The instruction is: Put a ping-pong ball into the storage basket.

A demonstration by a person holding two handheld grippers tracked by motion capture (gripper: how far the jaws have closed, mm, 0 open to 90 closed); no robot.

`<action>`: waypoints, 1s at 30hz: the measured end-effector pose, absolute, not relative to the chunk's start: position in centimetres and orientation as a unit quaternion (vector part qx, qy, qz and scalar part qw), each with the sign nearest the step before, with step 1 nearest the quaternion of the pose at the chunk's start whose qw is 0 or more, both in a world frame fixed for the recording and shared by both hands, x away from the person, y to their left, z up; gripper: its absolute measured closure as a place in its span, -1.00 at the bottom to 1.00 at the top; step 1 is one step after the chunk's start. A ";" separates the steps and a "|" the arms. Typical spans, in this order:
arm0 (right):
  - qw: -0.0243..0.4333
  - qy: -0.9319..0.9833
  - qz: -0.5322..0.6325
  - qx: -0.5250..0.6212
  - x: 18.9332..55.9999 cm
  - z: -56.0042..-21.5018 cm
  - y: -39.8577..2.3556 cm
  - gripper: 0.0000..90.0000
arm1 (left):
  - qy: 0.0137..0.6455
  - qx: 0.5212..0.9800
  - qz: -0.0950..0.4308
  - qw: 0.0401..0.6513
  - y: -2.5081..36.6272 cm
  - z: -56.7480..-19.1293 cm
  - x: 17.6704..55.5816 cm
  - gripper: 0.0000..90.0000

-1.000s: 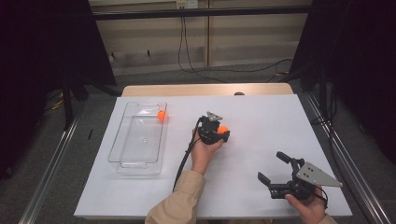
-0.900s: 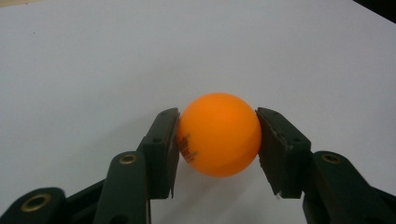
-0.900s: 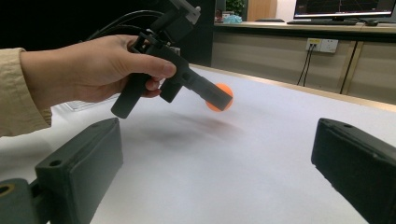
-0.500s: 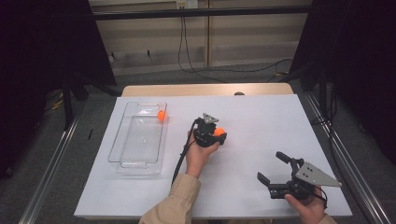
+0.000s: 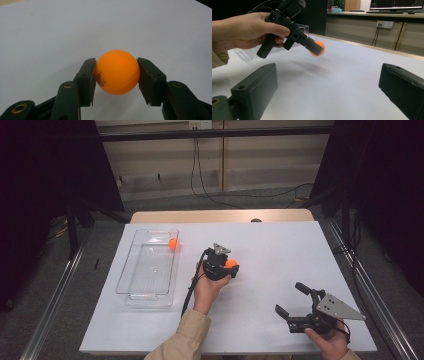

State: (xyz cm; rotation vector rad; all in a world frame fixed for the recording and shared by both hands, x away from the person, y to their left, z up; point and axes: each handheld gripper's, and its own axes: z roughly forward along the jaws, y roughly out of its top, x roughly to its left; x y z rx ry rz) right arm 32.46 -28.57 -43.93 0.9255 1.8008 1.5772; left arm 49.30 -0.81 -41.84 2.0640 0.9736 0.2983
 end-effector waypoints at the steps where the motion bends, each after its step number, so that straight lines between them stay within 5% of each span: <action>1: 0.283 0.673 0.589 0.346 32.5 -43.9 -28.6 -0.97 | 0.388 0.816 0.115 0.412 -0.8 -41.8 49.2 0.14; 30: 0.283 0.667 0.593 0.351 32.4 -43.8 -28.5 -0.97 | 0.397 0.814 0.113 0.408 2.2 -42.0 47.4 0.14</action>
